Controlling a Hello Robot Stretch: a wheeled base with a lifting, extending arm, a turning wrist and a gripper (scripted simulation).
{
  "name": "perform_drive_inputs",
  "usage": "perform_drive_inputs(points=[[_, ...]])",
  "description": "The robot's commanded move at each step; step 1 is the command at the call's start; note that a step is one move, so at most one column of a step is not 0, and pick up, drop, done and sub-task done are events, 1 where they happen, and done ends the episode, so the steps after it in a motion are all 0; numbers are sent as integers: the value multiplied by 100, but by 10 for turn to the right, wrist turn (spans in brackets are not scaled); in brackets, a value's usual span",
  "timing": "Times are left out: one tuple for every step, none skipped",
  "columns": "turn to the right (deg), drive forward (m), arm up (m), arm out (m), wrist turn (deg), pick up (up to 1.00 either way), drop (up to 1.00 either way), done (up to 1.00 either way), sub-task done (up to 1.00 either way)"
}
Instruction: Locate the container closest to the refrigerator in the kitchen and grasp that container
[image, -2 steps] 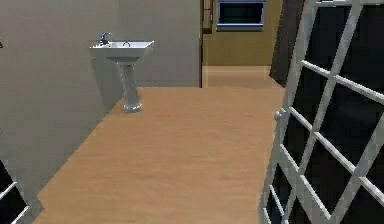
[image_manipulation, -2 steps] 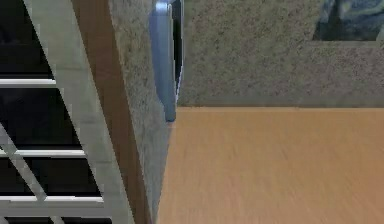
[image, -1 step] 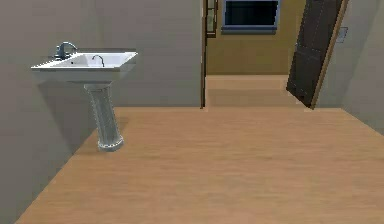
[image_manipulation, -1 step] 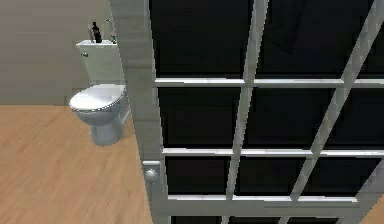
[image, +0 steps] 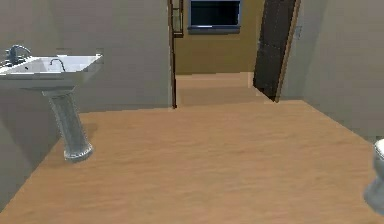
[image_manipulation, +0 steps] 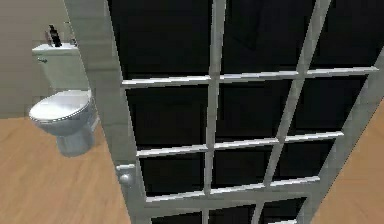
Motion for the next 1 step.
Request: perform_drive_inputs(points=[[0,20,0,0,0,0,0,0,0]])
